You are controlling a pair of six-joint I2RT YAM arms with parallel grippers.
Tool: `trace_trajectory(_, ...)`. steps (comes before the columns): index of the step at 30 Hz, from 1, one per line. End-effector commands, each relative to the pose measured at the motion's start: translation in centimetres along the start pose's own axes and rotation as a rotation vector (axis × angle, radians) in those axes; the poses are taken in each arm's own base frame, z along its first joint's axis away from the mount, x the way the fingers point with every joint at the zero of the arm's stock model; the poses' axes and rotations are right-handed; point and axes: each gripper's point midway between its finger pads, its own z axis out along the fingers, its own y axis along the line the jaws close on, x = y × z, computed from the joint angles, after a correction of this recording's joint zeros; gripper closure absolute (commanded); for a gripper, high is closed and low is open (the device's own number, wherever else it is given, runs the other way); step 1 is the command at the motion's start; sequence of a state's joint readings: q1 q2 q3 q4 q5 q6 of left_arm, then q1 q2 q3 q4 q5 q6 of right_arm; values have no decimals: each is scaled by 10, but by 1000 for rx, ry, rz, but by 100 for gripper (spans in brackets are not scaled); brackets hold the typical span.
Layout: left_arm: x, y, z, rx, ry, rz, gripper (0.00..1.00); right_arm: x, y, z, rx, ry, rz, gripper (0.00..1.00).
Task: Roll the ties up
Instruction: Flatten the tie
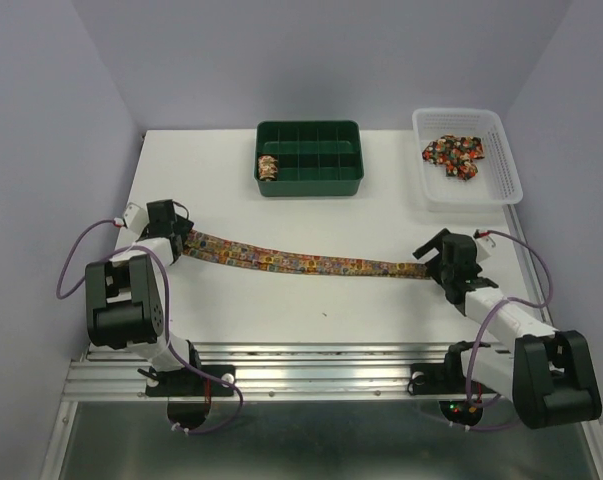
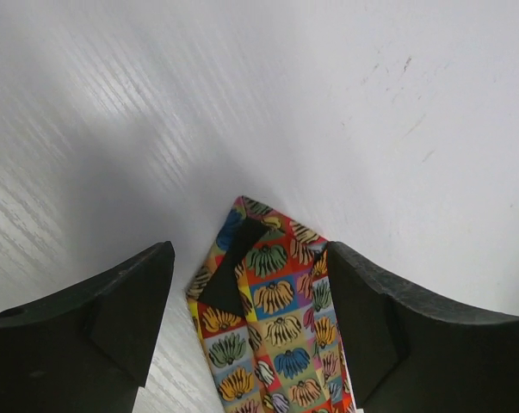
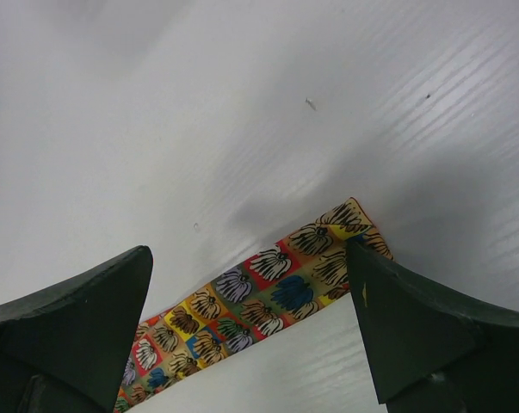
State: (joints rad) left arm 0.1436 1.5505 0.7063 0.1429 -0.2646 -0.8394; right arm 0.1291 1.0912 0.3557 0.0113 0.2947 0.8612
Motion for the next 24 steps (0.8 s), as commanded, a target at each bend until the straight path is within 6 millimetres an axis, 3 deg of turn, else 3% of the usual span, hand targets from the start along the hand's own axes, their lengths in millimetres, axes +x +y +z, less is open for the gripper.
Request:
trace_trajectory(1,52,51,2,-133,193,47,17,14,-33,10,75,60,47,0)
trace_trajectory(4,52,51,2,-131,192,42,17,19,-33,13,73,100,45,0)
trace_trajectory(12,45,47,-4,-110,174,40,16,8,14,-7,-150,148,-90,0)
trace_trajectory(13,35,39,-12,-76,147,30,16,5,23,-16,-191,152,-100,0)
trace_trajectory(14,29,33,-17,-52,135,30,16,5,19,-21,-174,162,-116,0)
trace_trajectory(15,22,26,-23,-22,119,31,16,-9,27,-27,-187,129,-135,0)
trace_trajectory(16,9,12,-36,35,87,21,15,-18,24,-30,-158,95,-141,0)
trace_trajectory(18,4,-4,-53,103,78,42,15,-40,19,-41,-115,9,-158,0)
trace_trajectory(19,-6,-15,-68,153,44,46,10,-47,11,-47,-75,-26,-145,0)
trace_trajectory(24,-4,-52,-110,281,10,156,6,-54,-2,-51,2,-63,-92,0)
